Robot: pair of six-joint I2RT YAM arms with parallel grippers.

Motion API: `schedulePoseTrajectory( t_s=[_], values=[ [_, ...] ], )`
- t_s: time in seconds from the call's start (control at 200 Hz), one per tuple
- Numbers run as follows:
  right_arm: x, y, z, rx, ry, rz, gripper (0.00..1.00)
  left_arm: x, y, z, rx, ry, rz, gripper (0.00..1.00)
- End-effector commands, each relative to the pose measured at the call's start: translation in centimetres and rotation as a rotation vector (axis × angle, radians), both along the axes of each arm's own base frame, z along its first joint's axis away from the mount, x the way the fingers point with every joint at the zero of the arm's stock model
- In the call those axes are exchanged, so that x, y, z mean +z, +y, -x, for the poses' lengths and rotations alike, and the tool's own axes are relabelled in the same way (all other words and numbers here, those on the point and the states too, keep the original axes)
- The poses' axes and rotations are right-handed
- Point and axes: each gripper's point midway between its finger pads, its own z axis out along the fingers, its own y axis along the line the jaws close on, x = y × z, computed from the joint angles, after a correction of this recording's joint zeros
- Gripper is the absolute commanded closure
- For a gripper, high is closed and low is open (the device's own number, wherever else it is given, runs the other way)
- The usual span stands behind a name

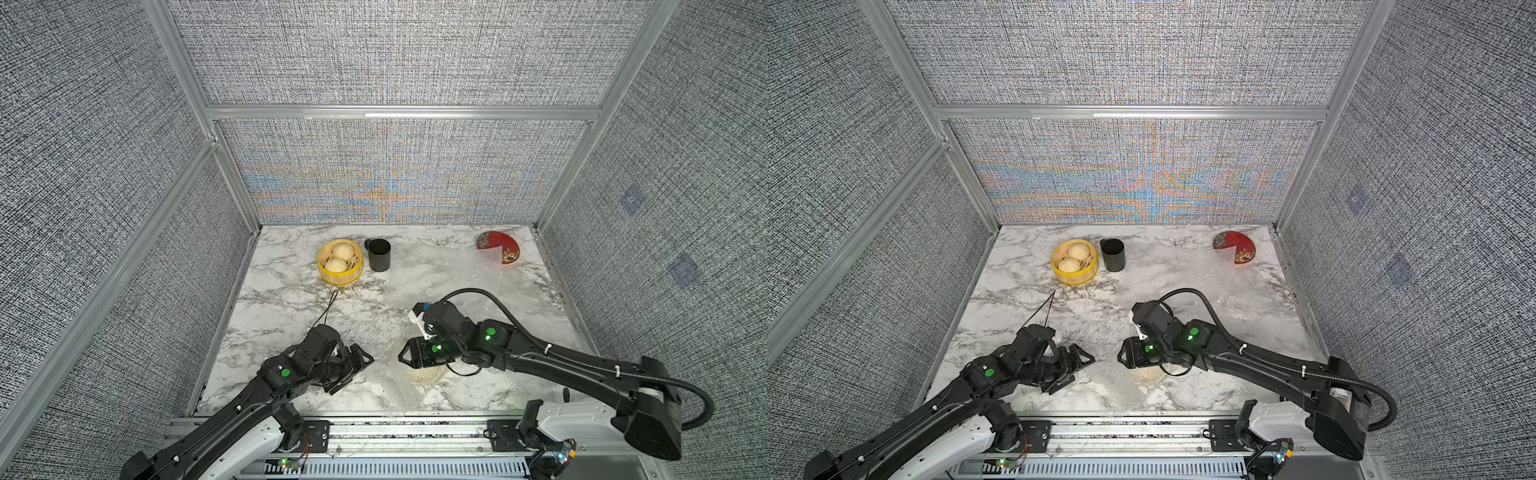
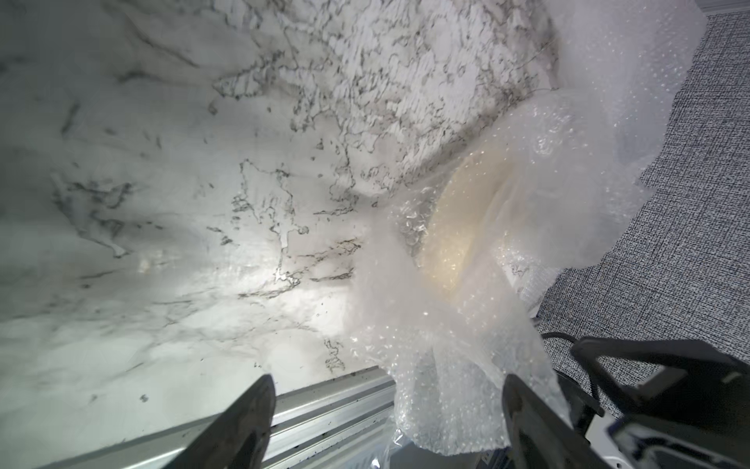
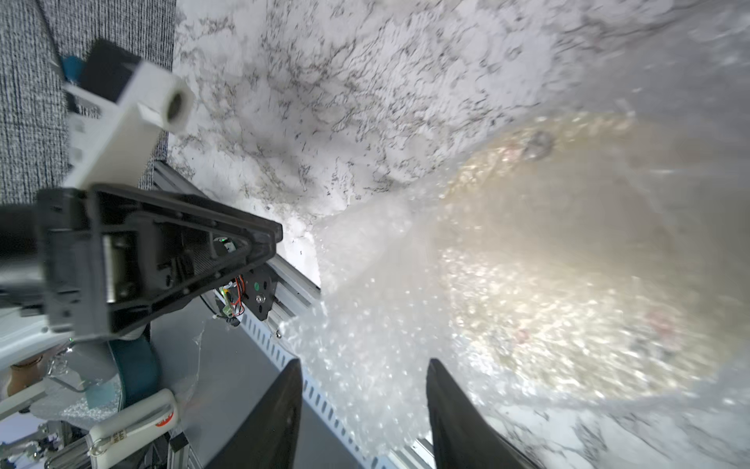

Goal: Unpack dinner plates from bubble wrap
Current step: Unwrap the bubble wrap at the center of the board.

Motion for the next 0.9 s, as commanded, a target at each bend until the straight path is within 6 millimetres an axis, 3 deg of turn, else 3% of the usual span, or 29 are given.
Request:
schedulePoseTrajectory(
  t_s=[0.0,0.18,0.49,0.625,0.686,0.801,0.896],
  values=[
    [-0.3,-2.3,0.1,-0.008,0.013,0.044,0.48,1.5,-1.6,-1.1,0.02,-0.032,0.109,0.12],
    [0.7,-3.6,-0.3,-0.044,-0.009,0.019,0.47,0.1,-2.1,-1.0,-0.002,0.002,0.093,0.13],
    [0.1,-5.1,-0.5,-0.087,0.004,0.02,0.47,-1.5,-4.2,-1.9,-0.044,0.043,0.119,0.15],
    [-0.2,-5.5,-0.7,-0.094,0.013,0.028,0.47,-2.1,-4.7,-2.2,-0.067,0.062,0.095,0.21],
    [-0.2,-5.7,-0.8,-0.099,0.017,0.029,0.46,-2.5,-4.6,-2.2,-0.074,0.062,0.075,0.31],
    [-0.3,-6.0,-0.8,-0.09,0.032,0.029,0.46,-2.8,-4.2,-2.7,-0.055,0.054,0.033,0.75],
    [-0.4,-6.4,-0.8,-0.085,0.038,0.036,0.46,-2.5,-4.0,-3.6,-0.078,0.006,0.005,0.88]
  ],
)
